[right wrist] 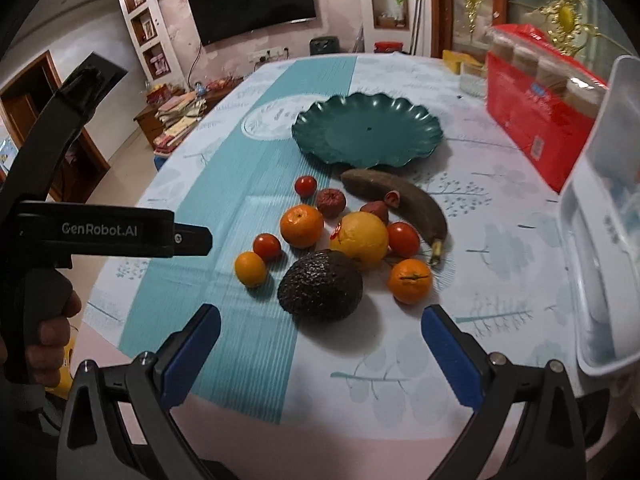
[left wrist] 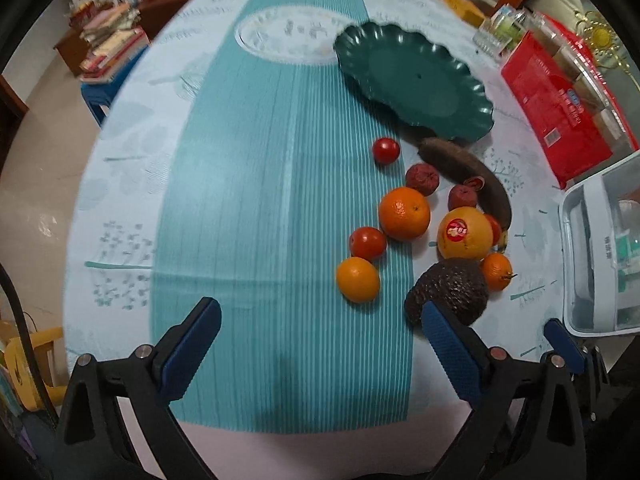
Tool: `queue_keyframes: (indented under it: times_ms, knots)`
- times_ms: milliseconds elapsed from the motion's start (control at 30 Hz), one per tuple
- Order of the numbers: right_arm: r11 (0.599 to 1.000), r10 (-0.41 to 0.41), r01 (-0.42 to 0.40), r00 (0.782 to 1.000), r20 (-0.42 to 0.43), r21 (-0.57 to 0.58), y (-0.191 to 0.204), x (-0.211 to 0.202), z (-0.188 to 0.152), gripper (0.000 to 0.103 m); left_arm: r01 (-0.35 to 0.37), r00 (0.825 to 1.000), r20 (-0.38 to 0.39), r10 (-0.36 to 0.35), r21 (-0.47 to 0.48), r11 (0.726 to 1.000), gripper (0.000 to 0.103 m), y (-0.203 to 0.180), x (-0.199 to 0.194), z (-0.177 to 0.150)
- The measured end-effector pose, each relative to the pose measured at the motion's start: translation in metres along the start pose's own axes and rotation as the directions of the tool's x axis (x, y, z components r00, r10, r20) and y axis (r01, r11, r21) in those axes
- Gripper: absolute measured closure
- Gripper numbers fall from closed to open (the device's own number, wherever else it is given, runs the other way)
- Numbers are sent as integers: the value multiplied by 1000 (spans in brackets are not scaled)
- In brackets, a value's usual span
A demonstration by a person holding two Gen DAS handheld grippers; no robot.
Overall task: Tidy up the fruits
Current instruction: 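Grasp the avocado with the right tool while the left tool grasps a small orange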
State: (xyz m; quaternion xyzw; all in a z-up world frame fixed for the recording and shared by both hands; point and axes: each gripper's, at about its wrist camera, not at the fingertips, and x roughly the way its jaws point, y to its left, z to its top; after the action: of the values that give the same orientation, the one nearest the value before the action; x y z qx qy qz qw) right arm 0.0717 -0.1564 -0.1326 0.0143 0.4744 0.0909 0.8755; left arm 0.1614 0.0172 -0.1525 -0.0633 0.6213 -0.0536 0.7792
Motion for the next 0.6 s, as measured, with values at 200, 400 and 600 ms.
queue_keyframes:
  times_ms: [200,400,600]
  knots:
    - [998,61,-61,996,-71,0,-11,34,2,4,27,995,-91,-28,-14,1000,15,-7,43,13]
    - [992,122,-124,985,-121,-9,-14,60,6,14,52,989,-136,-58,-50,997,37,-10,70,17]
    - [986,163,-167,975,-153,-20,-10,74,8,22,72,985,-151,-81,-66,995,48,-11,78,18]
